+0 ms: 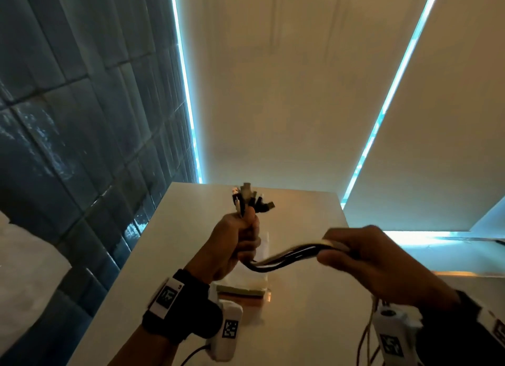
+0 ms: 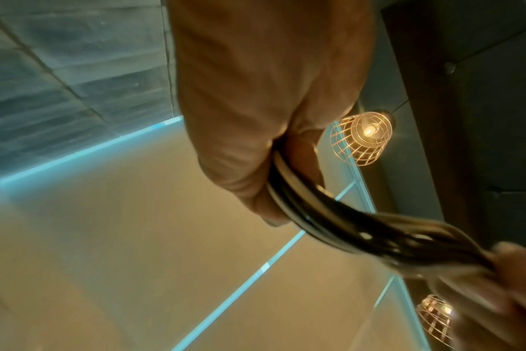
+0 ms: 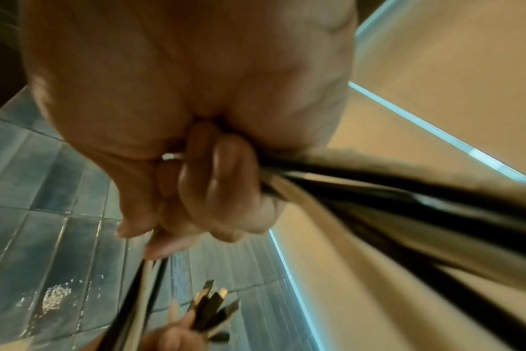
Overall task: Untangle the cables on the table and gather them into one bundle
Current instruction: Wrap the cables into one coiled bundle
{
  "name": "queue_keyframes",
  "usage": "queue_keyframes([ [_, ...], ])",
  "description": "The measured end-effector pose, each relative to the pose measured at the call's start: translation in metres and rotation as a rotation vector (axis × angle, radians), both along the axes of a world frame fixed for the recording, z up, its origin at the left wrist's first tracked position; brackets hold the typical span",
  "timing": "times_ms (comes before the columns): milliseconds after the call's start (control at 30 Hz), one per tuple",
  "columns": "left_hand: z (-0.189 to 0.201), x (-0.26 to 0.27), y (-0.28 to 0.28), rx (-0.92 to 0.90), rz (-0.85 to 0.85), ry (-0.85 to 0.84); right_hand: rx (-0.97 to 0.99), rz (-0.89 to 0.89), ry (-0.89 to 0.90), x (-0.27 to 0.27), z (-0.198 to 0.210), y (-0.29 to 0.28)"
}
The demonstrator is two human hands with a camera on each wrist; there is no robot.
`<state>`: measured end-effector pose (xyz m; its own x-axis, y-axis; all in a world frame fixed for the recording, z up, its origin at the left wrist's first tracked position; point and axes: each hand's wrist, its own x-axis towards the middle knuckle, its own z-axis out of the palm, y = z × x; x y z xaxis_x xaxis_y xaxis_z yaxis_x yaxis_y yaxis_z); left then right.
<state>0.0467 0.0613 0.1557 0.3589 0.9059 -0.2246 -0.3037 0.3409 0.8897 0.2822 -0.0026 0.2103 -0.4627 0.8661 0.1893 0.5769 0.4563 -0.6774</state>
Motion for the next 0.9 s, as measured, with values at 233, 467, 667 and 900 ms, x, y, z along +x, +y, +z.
queue_keyframes([
  [233, -0.002, 0.010, -0.035, 0.010, -0.342, 0.013, 0.276, 0.077, -0.017, -0.010, 0.011, 0.037],
  [467, 0.006, 0.010, -0.049, 0.184, -0.437, 0.179, 0.239, 0.092, 0.005, -0.021, -0.001, 0.050],
  [667, 0.001, 0.017, -0.047, 0.195, -0.425, 0.201, 0.153, 0.098, -0.053, -0.021, -0.006, 0.050],
  [900, -0.007, 0.029, -0.051, 0.047, -0.464, 0.008, 0.072, 0.111, -0.009, -0.009, -0.007, 0.050],
])
